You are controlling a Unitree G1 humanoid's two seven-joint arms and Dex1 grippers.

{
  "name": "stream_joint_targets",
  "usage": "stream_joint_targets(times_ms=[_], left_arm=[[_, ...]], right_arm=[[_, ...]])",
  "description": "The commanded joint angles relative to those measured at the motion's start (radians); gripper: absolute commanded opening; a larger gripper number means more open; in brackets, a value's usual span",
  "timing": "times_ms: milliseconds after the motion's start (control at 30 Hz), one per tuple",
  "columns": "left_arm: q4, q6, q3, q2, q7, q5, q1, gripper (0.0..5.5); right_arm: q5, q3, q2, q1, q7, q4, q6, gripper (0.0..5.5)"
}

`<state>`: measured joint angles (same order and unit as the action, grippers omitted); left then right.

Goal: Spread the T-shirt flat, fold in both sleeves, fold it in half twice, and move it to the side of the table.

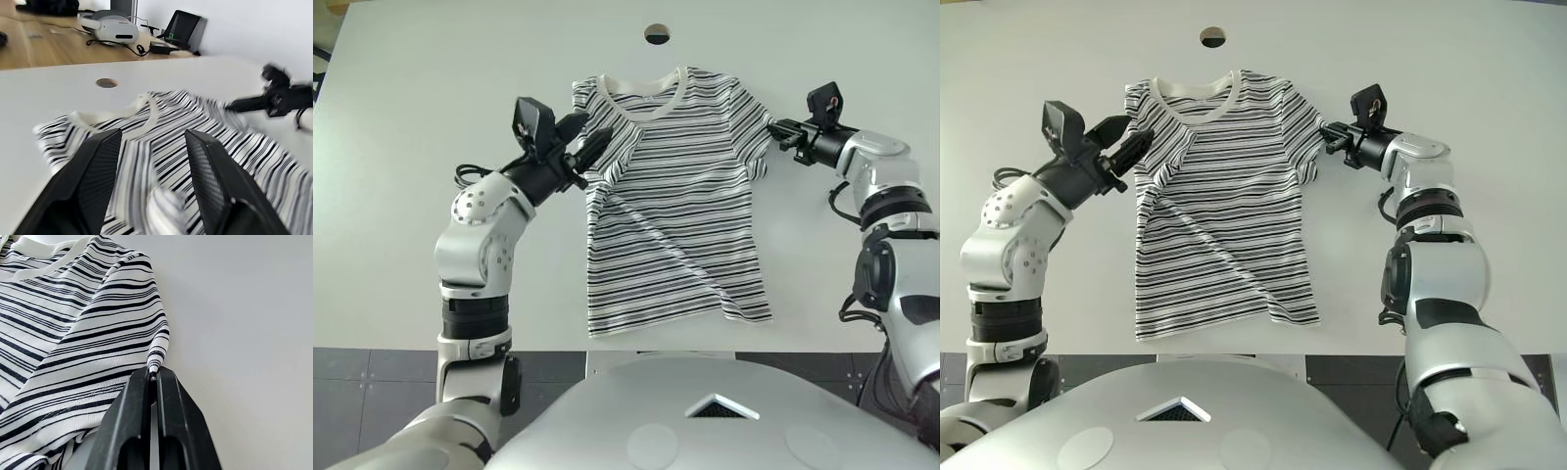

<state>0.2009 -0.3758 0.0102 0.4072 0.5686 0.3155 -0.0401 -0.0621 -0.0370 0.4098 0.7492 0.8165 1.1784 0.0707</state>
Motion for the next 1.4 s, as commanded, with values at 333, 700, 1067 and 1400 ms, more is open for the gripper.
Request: stream_joint_targets(times_ms=[333, 700, 1067, 1400], left_arm=[[-0.143, 0.762, -0.145, 0.13, 0.036, -0.427, 0.094, 2.4], [-0.211, 0.934, -0.216, 0.161, -0.029, -0.596, 0.1, 2.4], [-0.213, 0.966, -0.219, 0.18, -0.033, -0.597, 0.1, 2.4], [-0.206, 0.982, -0.224, 0.19, -0.015, -0.563, 0.108, 2.4]], right_arm=[[-0.042, 0.03, 0.017, -0.096, 0.092, -0.446, 0.195, 0.14], [-0.038, 0.177, -0.093, -0.188, 0.046, -0.761, 0.367, 0.14], [-0.023, 0.21, -0.209, -0.126, -0.029, -0.576, 0.324, 0.14], [-0.035, 0.265, -0.128, -0.229, 0.101, -0.798, 0.333, 1.01]])
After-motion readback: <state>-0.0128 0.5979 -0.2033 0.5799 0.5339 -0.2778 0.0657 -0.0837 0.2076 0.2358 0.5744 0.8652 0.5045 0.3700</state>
